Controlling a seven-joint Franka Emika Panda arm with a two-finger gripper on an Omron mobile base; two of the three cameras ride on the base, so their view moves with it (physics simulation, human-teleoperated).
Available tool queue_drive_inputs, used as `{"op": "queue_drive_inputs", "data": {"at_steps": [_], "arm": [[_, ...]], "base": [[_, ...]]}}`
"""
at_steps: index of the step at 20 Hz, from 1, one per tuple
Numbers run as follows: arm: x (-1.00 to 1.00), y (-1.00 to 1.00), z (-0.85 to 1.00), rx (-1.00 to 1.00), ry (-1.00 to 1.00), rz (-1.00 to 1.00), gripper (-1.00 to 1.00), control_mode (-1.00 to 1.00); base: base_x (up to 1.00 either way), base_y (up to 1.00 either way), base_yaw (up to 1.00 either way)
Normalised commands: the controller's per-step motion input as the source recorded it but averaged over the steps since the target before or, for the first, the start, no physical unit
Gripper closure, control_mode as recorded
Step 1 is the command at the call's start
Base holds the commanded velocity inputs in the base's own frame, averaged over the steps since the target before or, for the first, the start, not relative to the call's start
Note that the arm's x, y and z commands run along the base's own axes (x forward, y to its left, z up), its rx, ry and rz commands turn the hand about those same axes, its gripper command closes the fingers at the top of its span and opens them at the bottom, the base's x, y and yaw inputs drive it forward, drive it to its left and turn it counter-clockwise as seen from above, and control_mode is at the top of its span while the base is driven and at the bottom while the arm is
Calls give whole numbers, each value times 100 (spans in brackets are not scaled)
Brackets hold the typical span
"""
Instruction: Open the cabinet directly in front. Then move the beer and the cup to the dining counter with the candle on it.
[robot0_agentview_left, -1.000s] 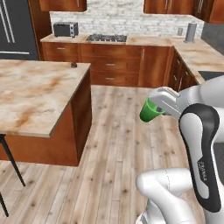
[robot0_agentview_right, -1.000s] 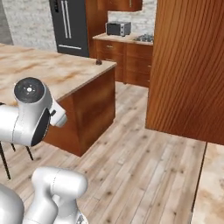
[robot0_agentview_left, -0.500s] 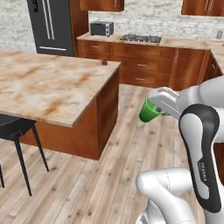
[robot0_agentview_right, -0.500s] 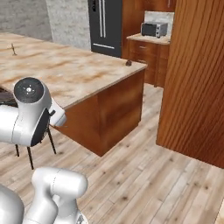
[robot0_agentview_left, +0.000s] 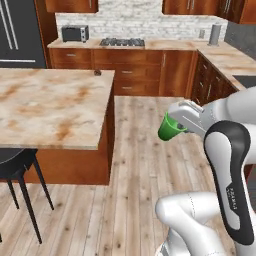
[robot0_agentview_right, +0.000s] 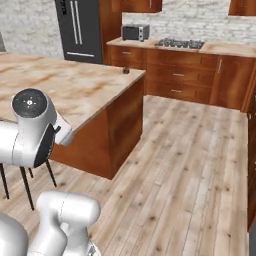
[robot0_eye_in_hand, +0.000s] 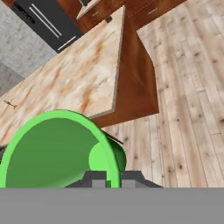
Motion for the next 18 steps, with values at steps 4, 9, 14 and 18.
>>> {"op": "queue_drive_inputs", "data": {"at_steps": [4, 9, 14, 18], "arm": [[0, 0, 0, 0, 0, 0, 100, 100], [0, 0, 0, 0, 0, 0, 100, 100], [0, 0, 0, 0, 0, 0, 100, 100], [0, 0, 0, 0, 0, 0, 100, 100]], "base": [[-98, 100, -29], [-32, 100, -26], [15, 35, -7], [100, 35, -19]]}}
